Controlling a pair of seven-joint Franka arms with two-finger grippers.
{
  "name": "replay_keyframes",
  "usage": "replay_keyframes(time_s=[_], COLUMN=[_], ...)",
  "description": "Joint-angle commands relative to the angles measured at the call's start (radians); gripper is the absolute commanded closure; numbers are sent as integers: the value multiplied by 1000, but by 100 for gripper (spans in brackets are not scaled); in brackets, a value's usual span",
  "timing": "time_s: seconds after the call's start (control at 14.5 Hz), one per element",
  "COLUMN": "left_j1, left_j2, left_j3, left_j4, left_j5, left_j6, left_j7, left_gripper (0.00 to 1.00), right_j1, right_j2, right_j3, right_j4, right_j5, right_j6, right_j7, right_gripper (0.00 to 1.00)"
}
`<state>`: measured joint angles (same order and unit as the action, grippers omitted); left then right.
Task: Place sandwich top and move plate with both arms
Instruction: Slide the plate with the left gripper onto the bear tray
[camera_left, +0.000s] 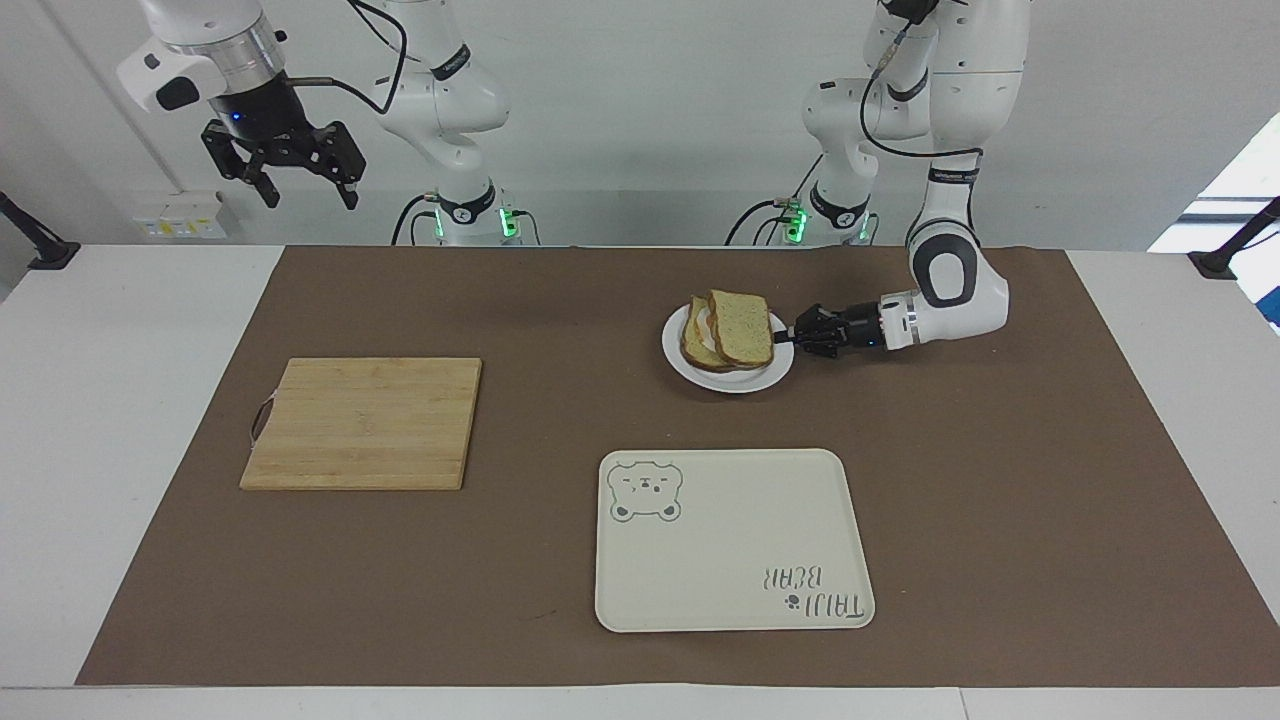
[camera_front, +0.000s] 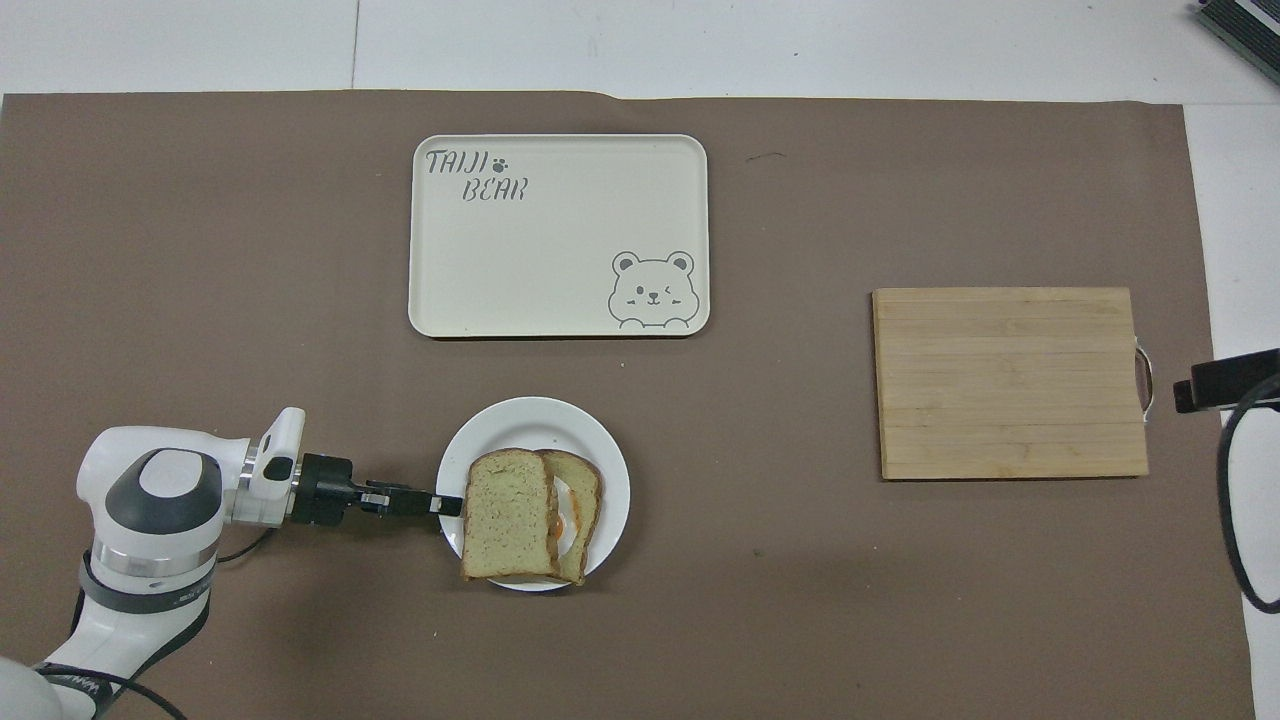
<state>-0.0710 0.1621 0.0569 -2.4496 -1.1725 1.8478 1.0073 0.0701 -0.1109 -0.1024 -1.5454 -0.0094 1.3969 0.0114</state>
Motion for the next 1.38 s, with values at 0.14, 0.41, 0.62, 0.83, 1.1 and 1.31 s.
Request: replay_keyframes(time_s=[0.14,0.41,0.62,0.83,1.1,1.31], left_j1=[14,13,14,16,34,56], left_j2=[-4,-46,-56,-69,-40,16], left_j3=[4,4,6,6,4,4], left_j4=[66,109,158,217,303,412], left_j5=[-9,40,57,94,117,143], left_j6=[-82,-90,-133,-176,-216,-268], left_j7=[-87,-212,-292,-377,-429,-487], left_gripper=[100,100,100,100,100,100], right_j1=[-15,-15,-15,-15,-15,-15], right_j2=[-26,-26,-26,-26,-32,-39], right_j3=[7,7,7,7,7,7], right_j4=[-30,-30,-30,-30,-41,-56], right_j5=[-9,-9,-9,-9,-11,-12], right_j6=[10,10,10,10,20,33], right_j7=[-31,-31,-31,-30,-37,-40], right_gripper=[0,0,0,0,0,0])
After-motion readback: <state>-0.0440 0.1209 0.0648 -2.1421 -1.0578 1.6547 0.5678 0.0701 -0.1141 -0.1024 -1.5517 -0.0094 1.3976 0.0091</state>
